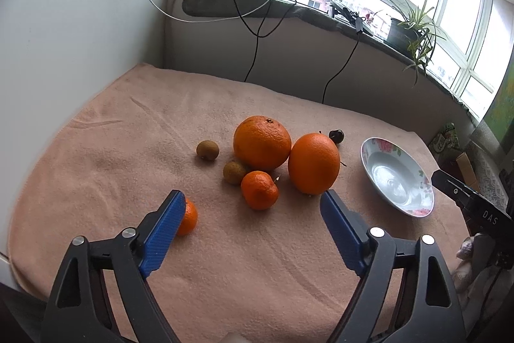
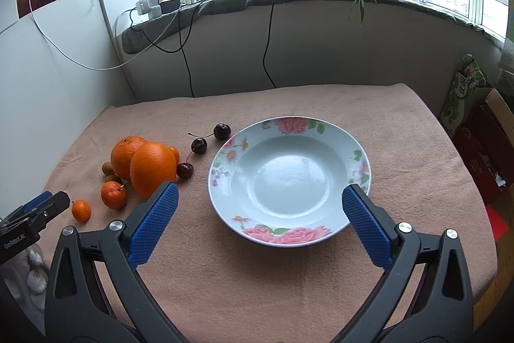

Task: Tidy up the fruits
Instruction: 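Move the right tool toward the large smooth orange, then close the right gripper around the large smooth orange and lift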

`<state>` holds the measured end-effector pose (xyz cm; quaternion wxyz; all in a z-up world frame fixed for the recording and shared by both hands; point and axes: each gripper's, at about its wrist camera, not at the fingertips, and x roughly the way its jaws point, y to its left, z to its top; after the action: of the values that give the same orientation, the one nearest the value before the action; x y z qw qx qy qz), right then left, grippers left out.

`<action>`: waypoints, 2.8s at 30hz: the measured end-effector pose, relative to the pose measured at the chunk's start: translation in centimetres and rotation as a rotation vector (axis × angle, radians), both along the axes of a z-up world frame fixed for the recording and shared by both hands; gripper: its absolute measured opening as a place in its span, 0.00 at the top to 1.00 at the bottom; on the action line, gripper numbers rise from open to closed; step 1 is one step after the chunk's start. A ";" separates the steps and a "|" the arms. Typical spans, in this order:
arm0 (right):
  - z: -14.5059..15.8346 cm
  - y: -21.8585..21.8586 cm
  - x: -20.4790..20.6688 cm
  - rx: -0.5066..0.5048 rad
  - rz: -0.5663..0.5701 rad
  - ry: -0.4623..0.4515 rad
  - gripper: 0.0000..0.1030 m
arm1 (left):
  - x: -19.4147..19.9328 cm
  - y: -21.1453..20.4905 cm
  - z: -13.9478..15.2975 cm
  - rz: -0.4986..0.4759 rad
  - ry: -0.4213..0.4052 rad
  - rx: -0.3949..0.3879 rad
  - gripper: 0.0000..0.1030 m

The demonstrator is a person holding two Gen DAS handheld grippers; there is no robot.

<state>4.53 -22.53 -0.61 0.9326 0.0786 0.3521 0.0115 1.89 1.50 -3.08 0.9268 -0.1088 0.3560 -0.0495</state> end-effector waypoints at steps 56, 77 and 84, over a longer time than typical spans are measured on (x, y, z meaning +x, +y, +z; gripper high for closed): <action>-4.9 8.9 13.4 0.266 0.510 0.299 0.24 | 6.7 -5.8 -2.8 -0.223 0.037 -0.082 0.36; -5.7 9.9 14.4 0.246 0.530 0.335 0.24 | 8.6 -6.3 -4.1 -0.220 0.104 -0.085 0.35; -5.7 10.0 14.3 0.245 0.533 0.335 0.24 | 9.5 -6.8 -4.5 -0.195 0.120 -0.089 0.32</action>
<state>18.87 -12.53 -6.35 0.8097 0.0960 0.5046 0.2839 11.43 -5.30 -7.56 0.8889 -0.1173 0.4172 -0.1486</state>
